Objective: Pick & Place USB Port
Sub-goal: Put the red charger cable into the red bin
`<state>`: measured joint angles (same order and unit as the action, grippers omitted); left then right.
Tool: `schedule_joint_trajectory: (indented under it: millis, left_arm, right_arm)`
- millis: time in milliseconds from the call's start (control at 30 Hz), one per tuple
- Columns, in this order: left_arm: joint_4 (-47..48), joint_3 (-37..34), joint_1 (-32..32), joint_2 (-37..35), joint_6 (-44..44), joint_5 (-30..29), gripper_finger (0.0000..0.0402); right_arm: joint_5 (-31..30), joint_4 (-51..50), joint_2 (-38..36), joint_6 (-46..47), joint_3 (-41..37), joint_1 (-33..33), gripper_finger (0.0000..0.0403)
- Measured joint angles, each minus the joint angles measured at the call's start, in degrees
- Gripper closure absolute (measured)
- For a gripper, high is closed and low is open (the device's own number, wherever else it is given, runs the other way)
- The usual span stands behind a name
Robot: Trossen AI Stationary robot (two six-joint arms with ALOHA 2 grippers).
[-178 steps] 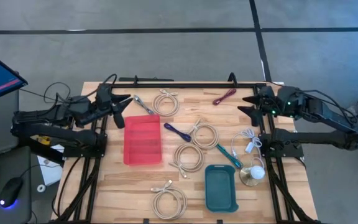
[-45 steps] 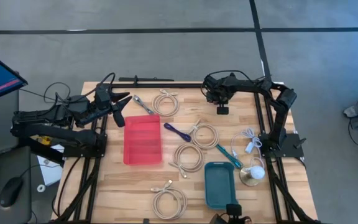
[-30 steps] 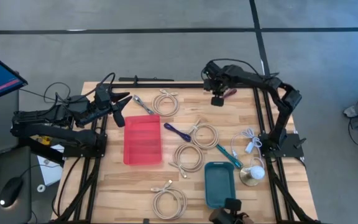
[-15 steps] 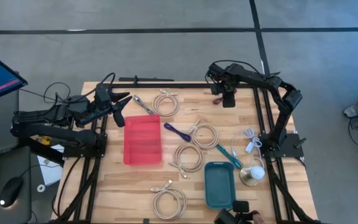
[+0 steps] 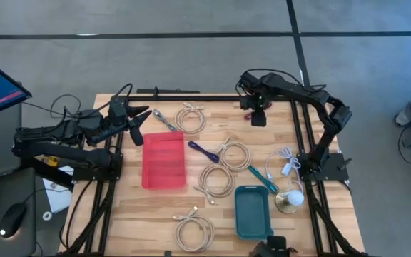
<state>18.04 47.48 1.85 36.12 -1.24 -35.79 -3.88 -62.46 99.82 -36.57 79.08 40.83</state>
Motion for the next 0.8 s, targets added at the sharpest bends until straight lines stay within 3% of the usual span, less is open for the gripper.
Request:
schedule_joint_trajectory:
  millis: [200, 467, 800]
  left_arm:
    - [0.02, 0.00, 0.00, -0.02, -0.02, -1.82, 0.0317]
    - [0.02, 0.00, 0.01, -0.01, -0.02, -2.14, 0.0317]
    - [0.00, 0.00, 0.00, -0.02, -0.02, -2.36, 0.0317]
  right_arm:
    - [1.61, 4.19, -5.59, 0.64, -1.05, 4.01, 0.0270]
    - [2.43, 8.22, -10.17, 0.61, -12.32, 6.50, 0.0281]
    - [-7.71, 10.33, -10.26, -1.00, -15.16, 2.41, 0.0294]
